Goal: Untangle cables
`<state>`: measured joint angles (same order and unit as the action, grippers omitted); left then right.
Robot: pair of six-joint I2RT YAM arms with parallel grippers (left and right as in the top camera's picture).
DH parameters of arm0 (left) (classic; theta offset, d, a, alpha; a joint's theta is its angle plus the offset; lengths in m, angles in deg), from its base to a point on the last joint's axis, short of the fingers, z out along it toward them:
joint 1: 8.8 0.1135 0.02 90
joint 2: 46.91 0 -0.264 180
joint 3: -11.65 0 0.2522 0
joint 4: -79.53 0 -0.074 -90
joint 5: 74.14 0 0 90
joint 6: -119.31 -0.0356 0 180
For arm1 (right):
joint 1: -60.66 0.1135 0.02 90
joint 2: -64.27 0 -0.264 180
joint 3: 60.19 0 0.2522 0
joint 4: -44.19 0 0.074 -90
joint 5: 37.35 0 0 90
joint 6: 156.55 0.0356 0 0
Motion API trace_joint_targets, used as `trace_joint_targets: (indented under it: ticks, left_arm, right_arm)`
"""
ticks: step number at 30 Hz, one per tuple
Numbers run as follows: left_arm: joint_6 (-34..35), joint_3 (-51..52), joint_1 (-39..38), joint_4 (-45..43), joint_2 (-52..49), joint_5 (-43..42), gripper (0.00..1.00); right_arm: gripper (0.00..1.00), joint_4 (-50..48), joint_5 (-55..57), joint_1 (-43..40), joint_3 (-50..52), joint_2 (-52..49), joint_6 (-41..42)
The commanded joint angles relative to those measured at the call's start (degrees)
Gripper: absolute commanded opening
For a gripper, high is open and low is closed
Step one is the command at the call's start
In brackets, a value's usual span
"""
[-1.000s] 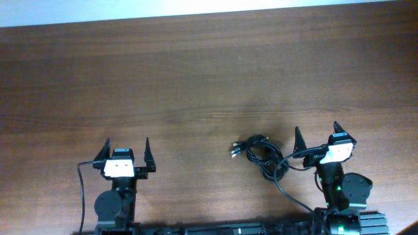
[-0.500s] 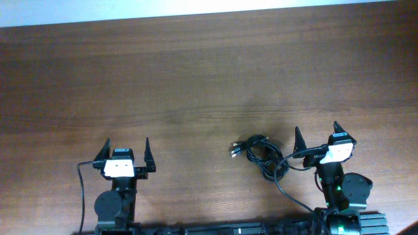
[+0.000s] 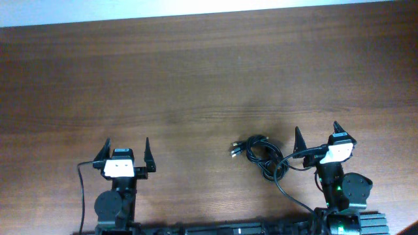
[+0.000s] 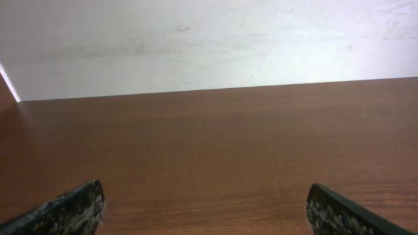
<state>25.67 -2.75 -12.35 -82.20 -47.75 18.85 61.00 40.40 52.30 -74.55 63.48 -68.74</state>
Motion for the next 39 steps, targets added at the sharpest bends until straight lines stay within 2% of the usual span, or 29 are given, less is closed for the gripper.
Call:
trace_joint_targets:
  ticks: [1,39]
  left_arm:
    - [-0.7,-0.1,0.3,0.7,0.5,-0.7,0.99]
    - [-0.7,-0.2,-0.5,0.7,0.5,-0.7,0.99]
  right_arm:
    - [0.99,0.4,-0.1,0.6,0.3,0.4,-0.3]
    - [0.99,0.4,-0.1,0.6,0.3,0.4,-0.3]
